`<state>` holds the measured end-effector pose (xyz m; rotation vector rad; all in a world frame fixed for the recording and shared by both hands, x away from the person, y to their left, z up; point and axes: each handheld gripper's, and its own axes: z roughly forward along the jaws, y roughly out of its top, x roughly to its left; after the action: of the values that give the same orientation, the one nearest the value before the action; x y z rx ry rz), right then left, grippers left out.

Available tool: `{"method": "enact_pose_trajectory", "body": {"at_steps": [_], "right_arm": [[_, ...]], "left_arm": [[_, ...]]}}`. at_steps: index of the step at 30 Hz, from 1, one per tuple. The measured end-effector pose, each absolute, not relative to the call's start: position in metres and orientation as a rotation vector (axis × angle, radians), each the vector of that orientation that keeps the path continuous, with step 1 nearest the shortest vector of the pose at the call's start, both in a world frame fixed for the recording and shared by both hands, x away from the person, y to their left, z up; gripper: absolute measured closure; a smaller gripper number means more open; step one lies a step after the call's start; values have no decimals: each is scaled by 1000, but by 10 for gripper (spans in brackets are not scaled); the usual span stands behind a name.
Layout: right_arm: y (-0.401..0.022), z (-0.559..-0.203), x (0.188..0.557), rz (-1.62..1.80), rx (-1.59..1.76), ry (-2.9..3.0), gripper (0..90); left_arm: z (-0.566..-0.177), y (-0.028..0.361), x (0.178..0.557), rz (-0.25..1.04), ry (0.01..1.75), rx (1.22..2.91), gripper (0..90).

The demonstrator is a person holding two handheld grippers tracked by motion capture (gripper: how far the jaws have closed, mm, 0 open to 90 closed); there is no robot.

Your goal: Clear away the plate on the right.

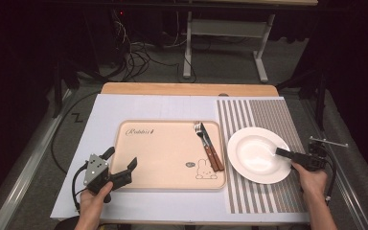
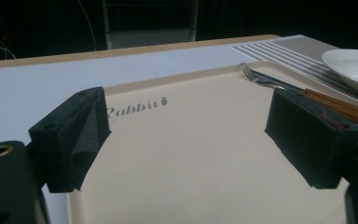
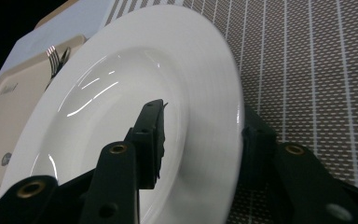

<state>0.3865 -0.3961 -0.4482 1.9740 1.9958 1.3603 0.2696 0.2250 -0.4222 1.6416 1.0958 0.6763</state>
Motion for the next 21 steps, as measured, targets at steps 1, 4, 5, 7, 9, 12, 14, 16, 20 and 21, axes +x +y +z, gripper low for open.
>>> {"method": "enact_pose_trajectory", "body": {"at_steps": [1,4,5,7,9,12,14,16,20,21], "right_arm": [[-395,-449,387,1356,1978,2000,603],[-396,-450,389,1360,1983,2007,621],[-396,-451,389,1363,1976,2018,628],[-394,-451,390,1351,1988,2021,629],[-394,-451,391,1349,1990,2022,638],[-395,-452,391,1342,1984,2026,652],[-395,-452,392,1337,1969,2033,661],[-395,-452,392,1328,1972,2035,674],[-396,-452,393,1323,1972,2047,694],[-396,-452,393,1321,1977,2046,696]], "left_arm": [[-422,225,270,676,1096,1642,141],[-422,225,270,677,1096,1642,141],[-422,225,270,677,1096,1642,141],[-422,225,270,678,1095,1643,141],[-422,225,270,677,1097,1642,141],[-422,225,270,679,1098,1642,141],[-423,225,270,679,1099,1643,141],[-423,224,270,678,1101,1642,141],[-423,225,270,678,1104,1641,141],[-423,225,271,678,1106,1640,141]]}}
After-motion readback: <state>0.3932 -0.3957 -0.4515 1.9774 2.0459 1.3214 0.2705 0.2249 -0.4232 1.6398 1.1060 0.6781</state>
